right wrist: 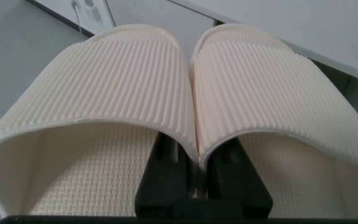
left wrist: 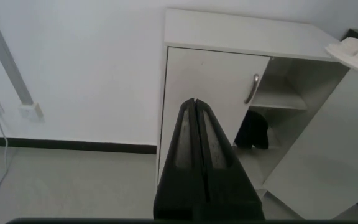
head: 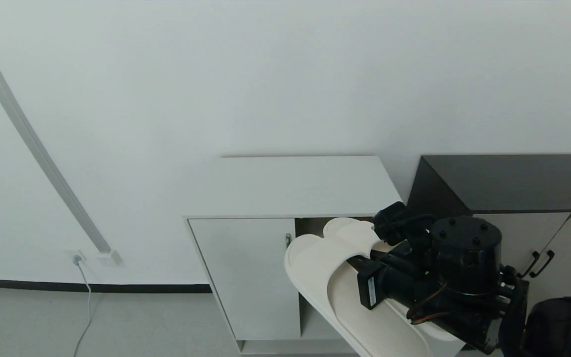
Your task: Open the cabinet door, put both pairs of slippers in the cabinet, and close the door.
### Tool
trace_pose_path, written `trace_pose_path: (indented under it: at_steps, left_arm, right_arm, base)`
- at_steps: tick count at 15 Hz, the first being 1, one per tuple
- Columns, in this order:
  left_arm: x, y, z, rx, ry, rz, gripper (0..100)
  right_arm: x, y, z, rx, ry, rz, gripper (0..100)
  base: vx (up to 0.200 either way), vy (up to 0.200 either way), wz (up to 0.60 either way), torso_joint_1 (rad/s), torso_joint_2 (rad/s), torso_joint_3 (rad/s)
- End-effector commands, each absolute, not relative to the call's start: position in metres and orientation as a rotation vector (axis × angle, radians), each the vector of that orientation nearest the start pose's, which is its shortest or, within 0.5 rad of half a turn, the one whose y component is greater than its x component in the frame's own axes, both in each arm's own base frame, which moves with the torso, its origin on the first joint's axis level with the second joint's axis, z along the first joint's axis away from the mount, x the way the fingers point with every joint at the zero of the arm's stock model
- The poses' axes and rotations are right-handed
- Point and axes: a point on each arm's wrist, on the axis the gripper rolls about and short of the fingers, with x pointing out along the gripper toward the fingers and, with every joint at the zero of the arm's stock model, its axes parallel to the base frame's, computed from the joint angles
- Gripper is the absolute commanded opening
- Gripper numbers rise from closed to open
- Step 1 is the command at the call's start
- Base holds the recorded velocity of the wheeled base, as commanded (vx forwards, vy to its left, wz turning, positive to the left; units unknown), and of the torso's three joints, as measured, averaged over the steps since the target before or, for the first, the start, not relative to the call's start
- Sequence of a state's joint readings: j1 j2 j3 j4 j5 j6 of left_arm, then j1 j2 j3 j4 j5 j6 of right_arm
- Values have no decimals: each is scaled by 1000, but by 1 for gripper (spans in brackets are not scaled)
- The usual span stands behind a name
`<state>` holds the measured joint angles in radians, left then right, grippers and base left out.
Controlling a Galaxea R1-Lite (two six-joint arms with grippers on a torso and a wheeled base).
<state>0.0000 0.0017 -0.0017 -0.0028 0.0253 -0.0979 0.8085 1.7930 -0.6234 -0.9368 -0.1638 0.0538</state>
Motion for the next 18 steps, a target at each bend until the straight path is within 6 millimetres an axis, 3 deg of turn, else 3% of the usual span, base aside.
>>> trace_pose_path:
  at_steps: [1, 13, 18]
  left_arm:
    - [-23, 1, 76, -98, -4, 26, 0]
    - [-23, 1, 76, -98, -3, 26, 0]
    - [-23, 1, 76, -98, -3, 26, 0]
  right_arm:
    - [212, 217, 137, -61, 229, 634, 0]
    - [211, 217, 133, -64, 240, 639, 0]
    - [211, 217, 133, -62, 233, 641, 0]
  base:
    - [0, 0, 0, 0, 0, 0]
    - [0, 0, 0, 0, 0, 0]
    - [0, 0, 0, -126, 287, 156]
